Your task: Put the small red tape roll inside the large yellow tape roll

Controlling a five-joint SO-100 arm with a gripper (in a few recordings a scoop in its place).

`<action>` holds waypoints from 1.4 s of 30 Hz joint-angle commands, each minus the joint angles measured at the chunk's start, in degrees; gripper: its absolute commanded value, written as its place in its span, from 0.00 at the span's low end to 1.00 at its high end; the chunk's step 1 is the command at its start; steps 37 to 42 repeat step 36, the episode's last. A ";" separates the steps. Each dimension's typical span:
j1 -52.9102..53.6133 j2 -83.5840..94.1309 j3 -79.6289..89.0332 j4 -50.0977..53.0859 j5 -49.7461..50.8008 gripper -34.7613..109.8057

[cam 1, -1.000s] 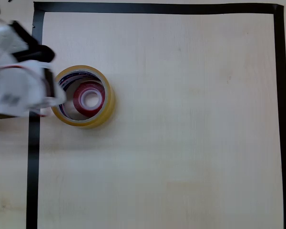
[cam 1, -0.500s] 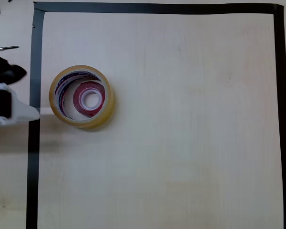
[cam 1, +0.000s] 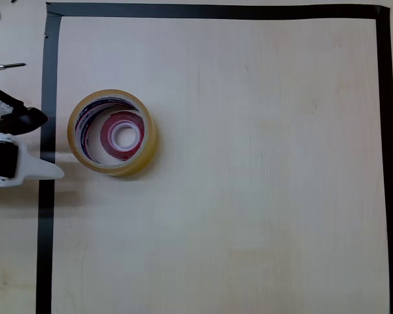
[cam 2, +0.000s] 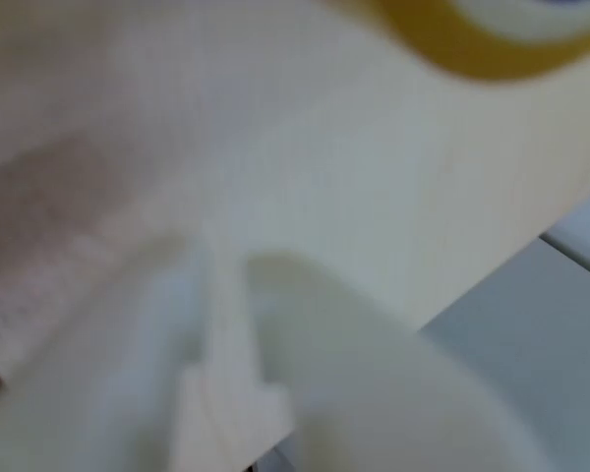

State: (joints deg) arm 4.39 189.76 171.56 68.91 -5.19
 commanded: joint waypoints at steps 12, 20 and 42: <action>-2.99 1.23 0.18 5.01 -0.62 0.24; -2.99 1.23 0.18 5.01 -0.62 0.24; -2.99 1.23 0.18 5.01 -0.62 0.24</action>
